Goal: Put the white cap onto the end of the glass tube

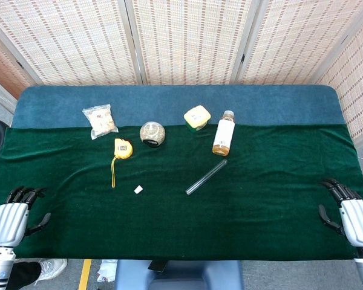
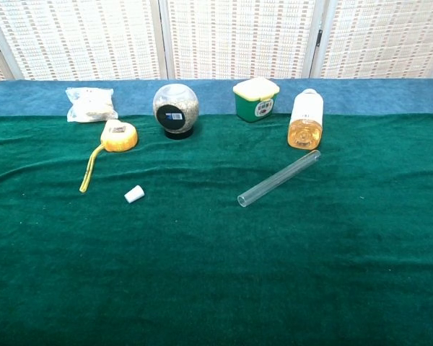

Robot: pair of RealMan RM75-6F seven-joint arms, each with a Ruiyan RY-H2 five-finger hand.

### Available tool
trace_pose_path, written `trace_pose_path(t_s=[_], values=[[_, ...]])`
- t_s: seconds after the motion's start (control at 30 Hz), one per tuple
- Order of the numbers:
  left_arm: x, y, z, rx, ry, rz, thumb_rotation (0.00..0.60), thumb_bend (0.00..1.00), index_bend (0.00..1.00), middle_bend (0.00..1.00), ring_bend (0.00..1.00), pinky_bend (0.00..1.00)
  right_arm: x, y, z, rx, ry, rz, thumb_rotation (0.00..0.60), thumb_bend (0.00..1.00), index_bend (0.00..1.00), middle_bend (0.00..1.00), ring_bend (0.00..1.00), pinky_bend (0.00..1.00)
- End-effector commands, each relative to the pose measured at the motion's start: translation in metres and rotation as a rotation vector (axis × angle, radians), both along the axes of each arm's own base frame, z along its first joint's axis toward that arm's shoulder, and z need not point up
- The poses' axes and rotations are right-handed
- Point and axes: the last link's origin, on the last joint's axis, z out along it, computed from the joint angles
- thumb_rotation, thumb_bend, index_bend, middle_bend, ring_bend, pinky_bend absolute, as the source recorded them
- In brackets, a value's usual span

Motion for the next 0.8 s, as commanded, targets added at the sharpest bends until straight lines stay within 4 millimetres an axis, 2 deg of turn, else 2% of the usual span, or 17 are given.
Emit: trace_pose_path(t_s=[0.03, 0.13, 0.2, 0.23, 0.37, 0.47, 0.6, 0.73, 0.8], values=[[0.001, 0.001, 0.0, 0.0, -0.003, -0.007, 0.6, 0.36, 0.27, 0.39, 0.24, 0.17, 0.0, 0.0, 0.0, -0.001, -0.001, 0.002, 0.6, 0.53, 0.24, 0.24, 0.27, 0.34], [0.003, 0.002, 0.0, -0.001, -0.004, -0.02, 0.6, 0.37, 0.28, 0.42, 0.29, 0.21, 0.001, 0.0, 0.0, -0.001, -0.003, 0.004, 0.6, 0.53, 0.24, 0.24, 0.27, 0.34], [0.009, 0.007, -0.001, -0.015, 0.01, -0.069, 0.6, 0.38, 0.3, 0.48, 0.36, 0.29, 0.002, 0.0, 0.001, -0.001, -0.006, 0.01, 0.6, 0.53, 0.24, 0.24, 0.27, 0.34], [0.019, 0.019, -0.005, -0.049, 0.031, -0.151, 0.6, 0.38, 0.31, 0.53, 0.4, 0.34, 0.005, -0.003, 0.003, 0.001, 0.003, 0.024, 0.6, 0.53, 0.24, 0.24, 0.27, 0.34], [0.036, 0.049, -0.018, -0.137, 0.049, -0.286, 0.6, 0.47, 0.37, 0.77, 0.65, 0.58, 0.011, -0.009, 0.003, 0.011, 0.01, 0.034, 0.6, 0.53, 0.24, 0.24, 0.28, 0.34], [0.049, 0.069, -0.031, -0.237, 0.069, -0.341, 0.6, 0.53, 0.38, 0.88, 0.79, 0.69, 0.012, -0.011, 0.002, 0.019, 0.013, 0.033, 0.6, 0.53, 0.24, 0.25, 0.3, 0.35], [0.069, 0.089, -0.048, -0.339, 0.071, -0.39, 0.6, 0.6, 0.36, 0.94, 0.84, 0.75, 0.014, -0.013, -0.001, 0.028, 0.019, 0.028, 0.6, 0.53, 0.24, 0.25, 0.31, 0.35], [0.086, 0.106, -0.067, -0.443, 0.067, -0.407, 0.6, 0.74, 0.31, 0.97, 0.86, 0.79, 0.014, -0.016, -0.001, 0.029, 0.02, 0.022, 0.6, 0.53, 0.24, 0.26, 0.32, 0.35], [0.092, 0.112, -0.077, -0.477, 0.075, -0.404, 0.6, 0.77, 0.3, 0.97, 0.87, 0.79, 0.015, -0.016, -0.001, 0.029, 0.022, 0.021, 0.6, 0.53, 0.24, 0.26, 0.32, 0.35]])
